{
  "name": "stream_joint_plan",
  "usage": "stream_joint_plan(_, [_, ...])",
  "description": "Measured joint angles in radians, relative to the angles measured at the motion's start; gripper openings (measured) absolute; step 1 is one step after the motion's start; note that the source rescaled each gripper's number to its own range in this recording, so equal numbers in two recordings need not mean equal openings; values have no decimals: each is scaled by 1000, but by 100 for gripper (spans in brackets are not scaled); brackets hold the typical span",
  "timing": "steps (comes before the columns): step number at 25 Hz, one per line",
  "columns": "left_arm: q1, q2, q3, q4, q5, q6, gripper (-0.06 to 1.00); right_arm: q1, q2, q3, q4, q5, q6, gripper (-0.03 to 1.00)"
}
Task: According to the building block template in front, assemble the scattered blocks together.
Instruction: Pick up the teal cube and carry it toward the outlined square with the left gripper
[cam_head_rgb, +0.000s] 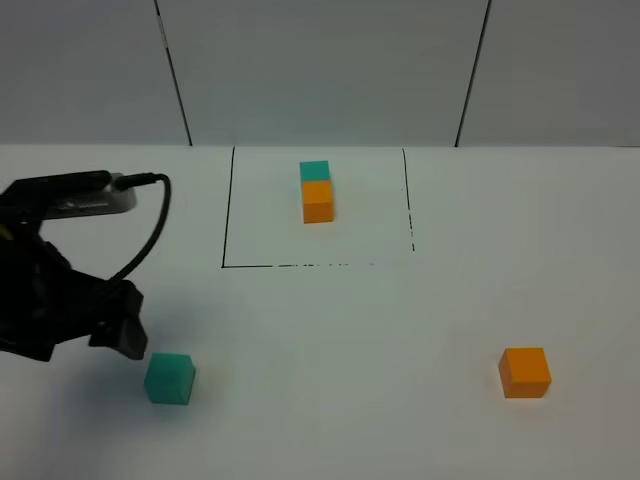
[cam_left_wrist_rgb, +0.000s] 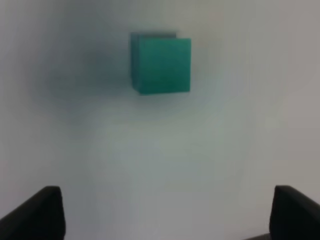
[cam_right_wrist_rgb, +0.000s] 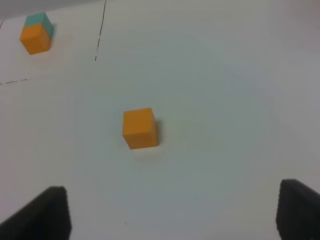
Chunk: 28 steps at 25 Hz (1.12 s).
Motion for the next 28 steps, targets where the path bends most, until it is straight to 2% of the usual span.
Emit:
stream_joint_plan(4, [-66,90,0,50,-60,-24,74,0,0,0,0,0,0,66])
stream_joint_plan(8, [-79,169,0,155,-75,-154,74,0,0,0,0,0,0,66])
stream_joint_plan(11, [-79,221,0,193,-78,-210,74,0,0,0,0,0,0,66])
stream_joint_plan(15, [-79,281,0,164,-125,-222,74,0,0,0,0,0,0,66])
stream_joint_plan(20, [-110,326,-20,91,-160,-155,74,0,0,0,0,0,0,66])
stream_joint_plan(25, [-135,375,-81,86,-137,-144,74,0,0,0,0,0,0,66])
stream_joint_plan(28, [-135,406,-98,114,-131,-165,74,0,0,0,0,0,0,66])
